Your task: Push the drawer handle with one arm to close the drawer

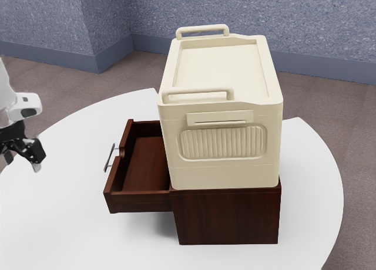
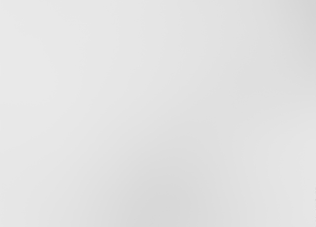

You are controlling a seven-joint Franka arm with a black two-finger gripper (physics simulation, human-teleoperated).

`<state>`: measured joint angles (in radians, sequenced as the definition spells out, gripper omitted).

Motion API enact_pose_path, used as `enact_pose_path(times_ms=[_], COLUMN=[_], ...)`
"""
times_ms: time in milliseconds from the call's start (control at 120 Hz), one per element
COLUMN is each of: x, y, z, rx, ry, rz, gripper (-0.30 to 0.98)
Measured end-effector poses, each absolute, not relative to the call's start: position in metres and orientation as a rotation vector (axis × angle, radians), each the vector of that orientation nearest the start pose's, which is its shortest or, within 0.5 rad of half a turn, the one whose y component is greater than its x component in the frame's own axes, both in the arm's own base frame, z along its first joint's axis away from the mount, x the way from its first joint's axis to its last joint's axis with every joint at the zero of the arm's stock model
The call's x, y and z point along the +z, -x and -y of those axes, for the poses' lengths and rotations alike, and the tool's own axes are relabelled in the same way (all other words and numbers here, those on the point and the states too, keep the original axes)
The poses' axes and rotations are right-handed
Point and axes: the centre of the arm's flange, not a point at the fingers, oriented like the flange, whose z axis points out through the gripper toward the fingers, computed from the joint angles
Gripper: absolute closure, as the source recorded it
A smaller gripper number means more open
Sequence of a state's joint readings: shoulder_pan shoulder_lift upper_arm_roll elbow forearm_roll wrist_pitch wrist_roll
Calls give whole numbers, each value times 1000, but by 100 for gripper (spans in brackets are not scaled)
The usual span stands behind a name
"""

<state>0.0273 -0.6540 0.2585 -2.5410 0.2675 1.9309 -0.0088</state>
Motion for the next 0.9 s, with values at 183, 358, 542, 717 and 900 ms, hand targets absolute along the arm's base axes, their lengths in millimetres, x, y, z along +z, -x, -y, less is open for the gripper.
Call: enact_pose_path(times_ms=[183, 358, 542, 717, 900], x=[445, 438, 429, 401, 404], y=[-366, -383, -403, -418, -423], z=[-133, -139, -117, -124, -112], rx=[-98, -215, -204, -209, -279], ry=[3057, 2968, 2759, 2775, 2670], rz=[135, -369, -971, -1250, -1557], gripper=[2, 3, 3, 3, 3])
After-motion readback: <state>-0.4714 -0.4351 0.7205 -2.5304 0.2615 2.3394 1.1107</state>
